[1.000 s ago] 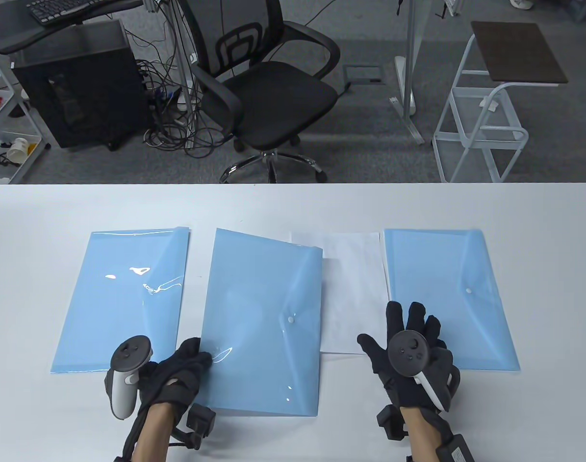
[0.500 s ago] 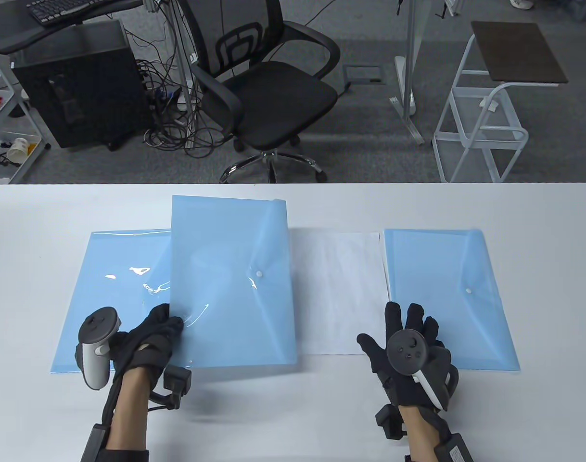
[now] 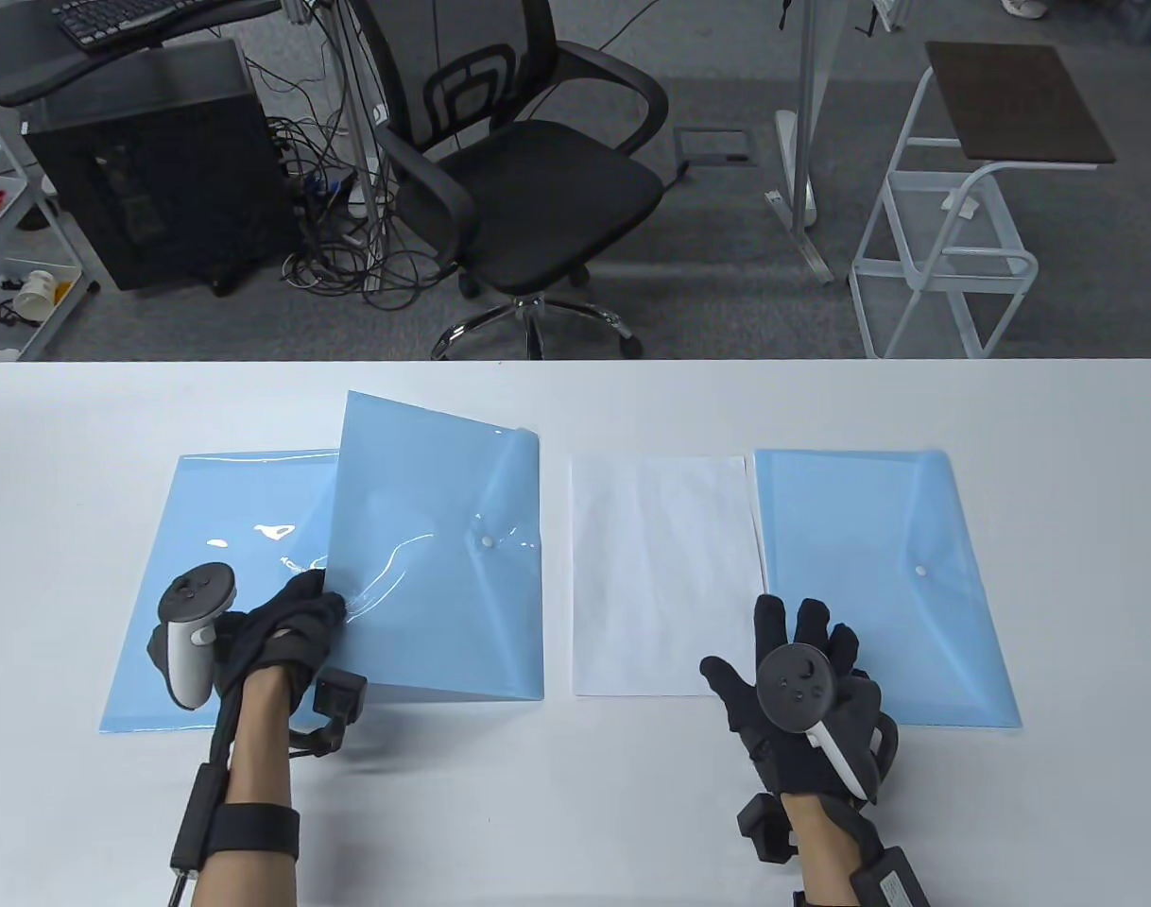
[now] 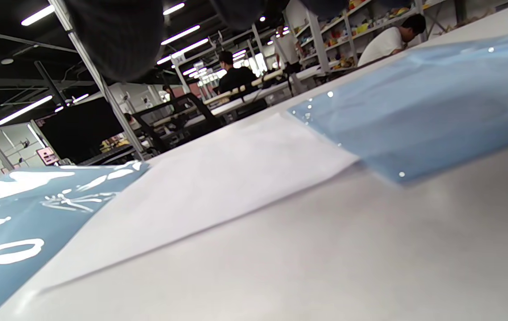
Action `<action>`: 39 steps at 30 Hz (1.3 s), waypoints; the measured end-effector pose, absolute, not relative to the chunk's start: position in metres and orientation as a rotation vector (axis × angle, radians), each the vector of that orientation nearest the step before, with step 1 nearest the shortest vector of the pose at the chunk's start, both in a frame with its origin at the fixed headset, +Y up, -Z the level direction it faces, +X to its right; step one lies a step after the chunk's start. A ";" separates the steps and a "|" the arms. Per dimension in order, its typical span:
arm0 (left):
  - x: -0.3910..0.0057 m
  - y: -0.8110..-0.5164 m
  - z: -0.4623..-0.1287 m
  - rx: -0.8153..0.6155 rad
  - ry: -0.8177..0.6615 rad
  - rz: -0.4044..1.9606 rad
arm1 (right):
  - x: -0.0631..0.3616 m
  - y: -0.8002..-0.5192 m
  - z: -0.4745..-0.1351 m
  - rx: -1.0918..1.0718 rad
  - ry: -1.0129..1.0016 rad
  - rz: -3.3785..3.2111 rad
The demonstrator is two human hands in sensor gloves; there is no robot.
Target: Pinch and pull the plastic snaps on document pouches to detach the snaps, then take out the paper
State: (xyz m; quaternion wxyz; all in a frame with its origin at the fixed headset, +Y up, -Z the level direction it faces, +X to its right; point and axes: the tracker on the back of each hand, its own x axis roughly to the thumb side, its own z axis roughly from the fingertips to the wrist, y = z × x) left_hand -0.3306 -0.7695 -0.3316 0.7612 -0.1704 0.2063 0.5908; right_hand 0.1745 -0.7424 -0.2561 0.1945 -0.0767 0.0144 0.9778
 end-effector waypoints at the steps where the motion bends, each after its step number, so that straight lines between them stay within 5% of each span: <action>1: -0.330 -0.771 -0.333 -0.374 0.449 1.277 | 0.174 -0.742 -0.256 -0.214 0.040 2.742; 22: -0.331 -0.762 -0.334 -0.210 0.559 0.991 | 0.171 -0.742 -0.256 -0.199 0.049 2.756; 39: -0.303 -0.707 -0.281 -0.175 0.298 0.675 | 0.163 -0.742 -0.250 -0.185 0.030 2.761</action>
